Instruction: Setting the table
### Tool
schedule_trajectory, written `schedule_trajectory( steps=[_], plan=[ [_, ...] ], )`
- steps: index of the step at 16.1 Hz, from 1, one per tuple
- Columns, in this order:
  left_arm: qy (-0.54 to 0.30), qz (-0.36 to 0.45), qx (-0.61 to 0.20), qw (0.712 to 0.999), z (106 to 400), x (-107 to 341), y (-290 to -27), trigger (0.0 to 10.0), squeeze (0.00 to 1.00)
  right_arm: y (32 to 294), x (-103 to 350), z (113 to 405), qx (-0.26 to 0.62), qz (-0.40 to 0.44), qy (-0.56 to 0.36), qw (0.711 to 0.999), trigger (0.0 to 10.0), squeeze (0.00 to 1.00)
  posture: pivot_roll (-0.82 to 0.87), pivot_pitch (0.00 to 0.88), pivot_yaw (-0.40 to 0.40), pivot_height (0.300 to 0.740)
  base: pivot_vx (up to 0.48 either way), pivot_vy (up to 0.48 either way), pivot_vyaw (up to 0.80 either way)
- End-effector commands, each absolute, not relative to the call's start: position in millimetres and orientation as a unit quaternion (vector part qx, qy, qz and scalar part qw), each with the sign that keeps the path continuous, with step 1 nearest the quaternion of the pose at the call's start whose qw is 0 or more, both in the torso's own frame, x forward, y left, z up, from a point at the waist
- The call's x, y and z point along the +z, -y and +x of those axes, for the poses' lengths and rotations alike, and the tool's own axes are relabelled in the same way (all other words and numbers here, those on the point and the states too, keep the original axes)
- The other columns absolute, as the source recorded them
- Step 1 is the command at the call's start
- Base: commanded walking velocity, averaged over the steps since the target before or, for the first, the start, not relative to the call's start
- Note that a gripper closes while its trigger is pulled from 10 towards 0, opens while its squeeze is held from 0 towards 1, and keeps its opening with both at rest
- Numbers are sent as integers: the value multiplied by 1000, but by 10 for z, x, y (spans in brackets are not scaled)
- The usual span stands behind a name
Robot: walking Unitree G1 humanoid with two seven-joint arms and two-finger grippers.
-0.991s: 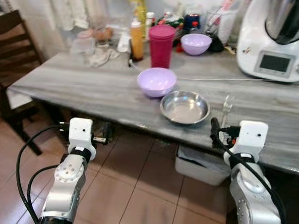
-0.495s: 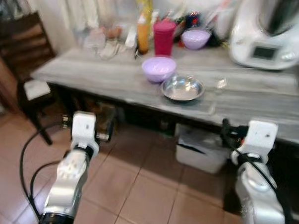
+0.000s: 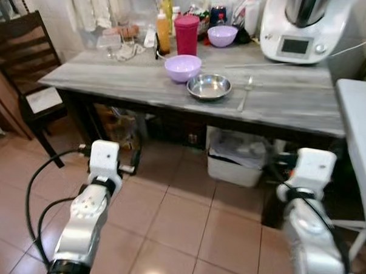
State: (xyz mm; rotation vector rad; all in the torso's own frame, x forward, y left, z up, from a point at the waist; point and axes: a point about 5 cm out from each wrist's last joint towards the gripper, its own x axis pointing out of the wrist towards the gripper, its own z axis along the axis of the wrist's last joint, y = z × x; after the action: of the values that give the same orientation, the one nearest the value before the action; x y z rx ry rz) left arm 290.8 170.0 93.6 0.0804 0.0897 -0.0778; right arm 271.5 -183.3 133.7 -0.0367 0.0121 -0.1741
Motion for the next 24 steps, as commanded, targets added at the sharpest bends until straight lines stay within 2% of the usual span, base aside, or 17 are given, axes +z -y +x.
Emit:
schedule_trajectory(
  steps=[1,5,7,12,15,24],
  plan=[
    [-44,45,-38,997,2910,951,-1720,10000,0,1847,1357,2720,-86,-13,-2,996,10000,0,-248,0,107,740,-262,0,0],
    [-45,43,-66,996,2896,942,-1680,10000,0,1862,1319,2717,-88,-9,-11,996,10000,0,-240,0,103,740,-65,0,0],
    [-35,7,-96,995,2868,979,-1630,10000,0,1844,1325,2736,-85,-8,-12,996,10000,0,-239,0,101,740,0,0,-500],
    [-32,13,-113,993,2847,982,-1590,10000,0,1879,1314,2741,-86,-13,-16,996,10000,0,-239,0,99,740,0,0,-749],
    [-32,6,-119,992,2852,983,-1588,10000,0,1870,1320,2744,-86,-13,-14,996,10000,0,-243,0,101,740,0,-335,-740],
    [-33,7,-120,992,2851,981,-1587,10000,0,1871,1311,2736,-83,-20,-13,996,10000,0,-242,0,100,740,0,-102,0]
  ],
)
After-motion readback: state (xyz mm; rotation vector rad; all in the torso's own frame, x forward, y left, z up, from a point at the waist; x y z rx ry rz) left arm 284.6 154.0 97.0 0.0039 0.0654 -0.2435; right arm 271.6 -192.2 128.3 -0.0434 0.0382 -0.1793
